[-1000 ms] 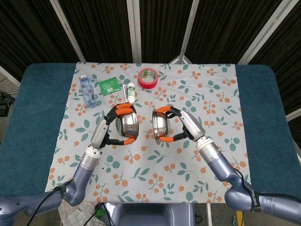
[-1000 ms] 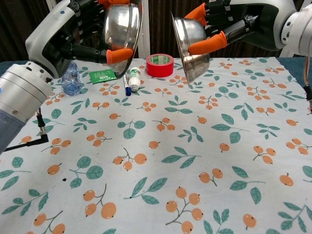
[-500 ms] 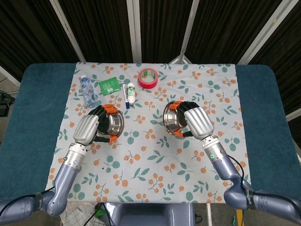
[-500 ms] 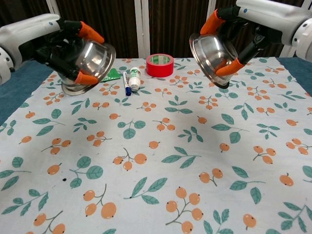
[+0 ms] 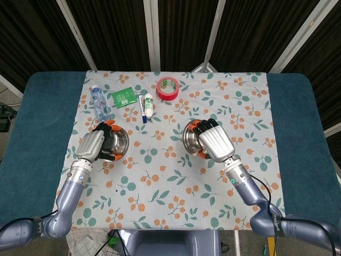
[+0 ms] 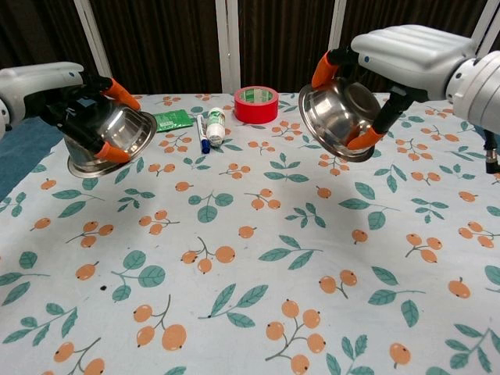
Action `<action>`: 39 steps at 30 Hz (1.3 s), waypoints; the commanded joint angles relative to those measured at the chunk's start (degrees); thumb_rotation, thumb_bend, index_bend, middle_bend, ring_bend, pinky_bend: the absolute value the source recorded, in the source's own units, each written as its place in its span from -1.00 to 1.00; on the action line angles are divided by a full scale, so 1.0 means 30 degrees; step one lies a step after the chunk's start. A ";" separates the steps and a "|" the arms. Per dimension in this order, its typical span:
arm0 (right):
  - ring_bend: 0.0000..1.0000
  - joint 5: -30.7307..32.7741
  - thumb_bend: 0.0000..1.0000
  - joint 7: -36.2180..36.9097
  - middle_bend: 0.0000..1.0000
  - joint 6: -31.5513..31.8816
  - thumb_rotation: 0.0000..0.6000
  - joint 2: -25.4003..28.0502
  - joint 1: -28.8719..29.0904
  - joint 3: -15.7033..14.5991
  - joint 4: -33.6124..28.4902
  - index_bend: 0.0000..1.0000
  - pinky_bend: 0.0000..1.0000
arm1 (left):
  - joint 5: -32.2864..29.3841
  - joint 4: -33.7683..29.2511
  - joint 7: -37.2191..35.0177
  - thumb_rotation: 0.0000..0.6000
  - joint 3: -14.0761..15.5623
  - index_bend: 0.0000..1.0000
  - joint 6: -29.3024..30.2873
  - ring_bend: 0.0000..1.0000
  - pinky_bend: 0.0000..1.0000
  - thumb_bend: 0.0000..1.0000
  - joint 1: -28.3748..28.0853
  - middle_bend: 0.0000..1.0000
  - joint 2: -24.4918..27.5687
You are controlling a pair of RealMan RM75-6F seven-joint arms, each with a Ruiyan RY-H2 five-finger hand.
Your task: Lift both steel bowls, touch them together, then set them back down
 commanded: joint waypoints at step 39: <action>-0.40 0.6872 -0.90 -0.6642 -0.42 -0.2999 1.00 -0.0123 0.1060 -0.0917 0.0734 -0.18 -0.66 | 0.0757 0.7079 -0.3224 1.00 0.0276 -0.48 -0.3364 -0.92 -0.56 -0.93 -0.1711 -0.90 -0.4698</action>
